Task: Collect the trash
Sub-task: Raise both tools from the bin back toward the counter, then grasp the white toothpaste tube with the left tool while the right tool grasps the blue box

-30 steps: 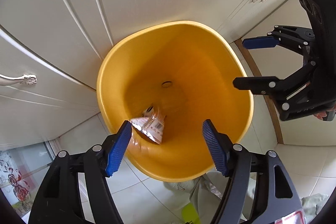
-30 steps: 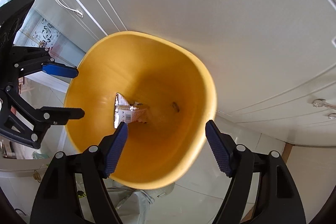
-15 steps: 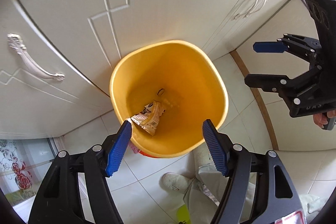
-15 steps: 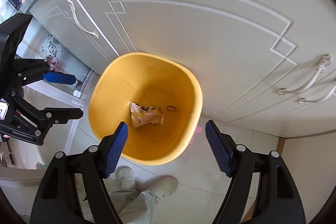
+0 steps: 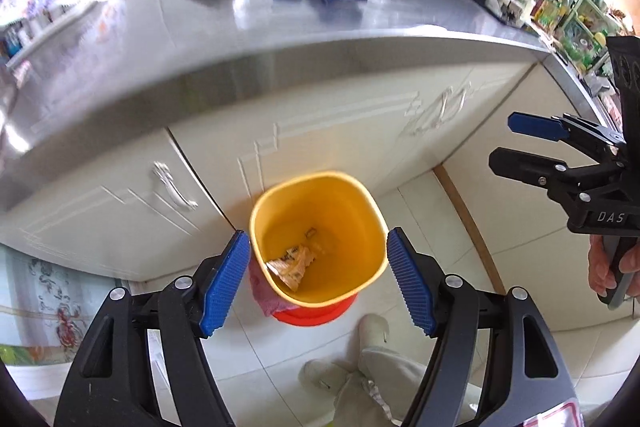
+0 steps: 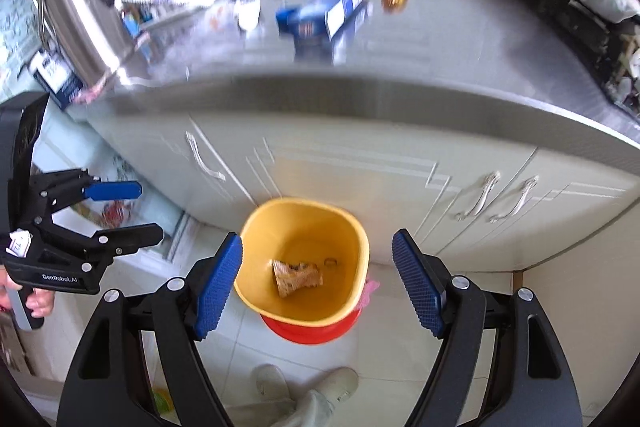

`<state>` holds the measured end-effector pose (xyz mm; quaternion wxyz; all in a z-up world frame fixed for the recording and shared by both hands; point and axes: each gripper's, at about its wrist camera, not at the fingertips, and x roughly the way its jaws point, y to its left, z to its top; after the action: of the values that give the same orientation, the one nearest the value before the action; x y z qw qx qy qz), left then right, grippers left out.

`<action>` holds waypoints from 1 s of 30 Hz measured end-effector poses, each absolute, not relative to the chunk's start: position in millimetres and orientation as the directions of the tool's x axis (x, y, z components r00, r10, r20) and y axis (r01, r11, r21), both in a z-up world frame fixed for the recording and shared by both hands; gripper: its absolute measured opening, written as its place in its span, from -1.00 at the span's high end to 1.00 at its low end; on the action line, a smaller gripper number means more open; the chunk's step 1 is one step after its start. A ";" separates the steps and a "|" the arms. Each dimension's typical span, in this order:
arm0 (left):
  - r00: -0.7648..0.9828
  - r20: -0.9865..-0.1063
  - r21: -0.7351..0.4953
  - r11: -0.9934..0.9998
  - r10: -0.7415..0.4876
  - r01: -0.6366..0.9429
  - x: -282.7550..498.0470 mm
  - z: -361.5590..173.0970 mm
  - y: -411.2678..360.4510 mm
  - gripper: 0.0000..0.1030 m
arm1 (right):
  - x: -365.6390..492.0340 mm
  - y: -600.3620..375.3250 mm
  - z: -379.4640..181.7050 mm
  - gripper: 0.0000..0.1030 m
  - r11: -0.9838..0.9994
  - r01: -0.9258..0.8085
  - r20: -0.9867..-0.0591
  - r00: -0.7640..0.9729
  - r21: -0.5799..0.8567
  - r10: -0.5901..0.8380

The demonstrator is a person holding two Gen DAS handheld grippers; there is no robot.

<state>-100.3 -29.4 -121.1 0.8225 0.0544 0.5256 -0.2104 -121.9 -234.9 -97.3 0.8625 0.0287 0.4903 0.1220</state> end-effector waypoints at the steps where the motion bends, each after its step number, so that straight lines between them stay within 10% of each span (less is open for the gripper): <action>1: 0.373 -0.883 -0.125 0.908 -0.286 0.401 -97.4 -109.5 -26.2 -0.38 | -120.3 -233.2 -88.9 -0.52 0.969 -0.177 -0.827 0.508 0.173 0.241; 30: 0.448 -0.890 -0.073 0.996 -0.085 0.043 98.4 -97.1 -11.6 -0.83 | 39.2 -200.5 -81.9 -0.84 0.989 -0.077 -0.809 0.568 0.129 0.150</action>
<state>98.4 -11.6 -97.1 0.8507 -0.0199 0.5240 -0.0374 39.2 -200.5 -81.9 0.8846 0.0396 0.4602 0.0642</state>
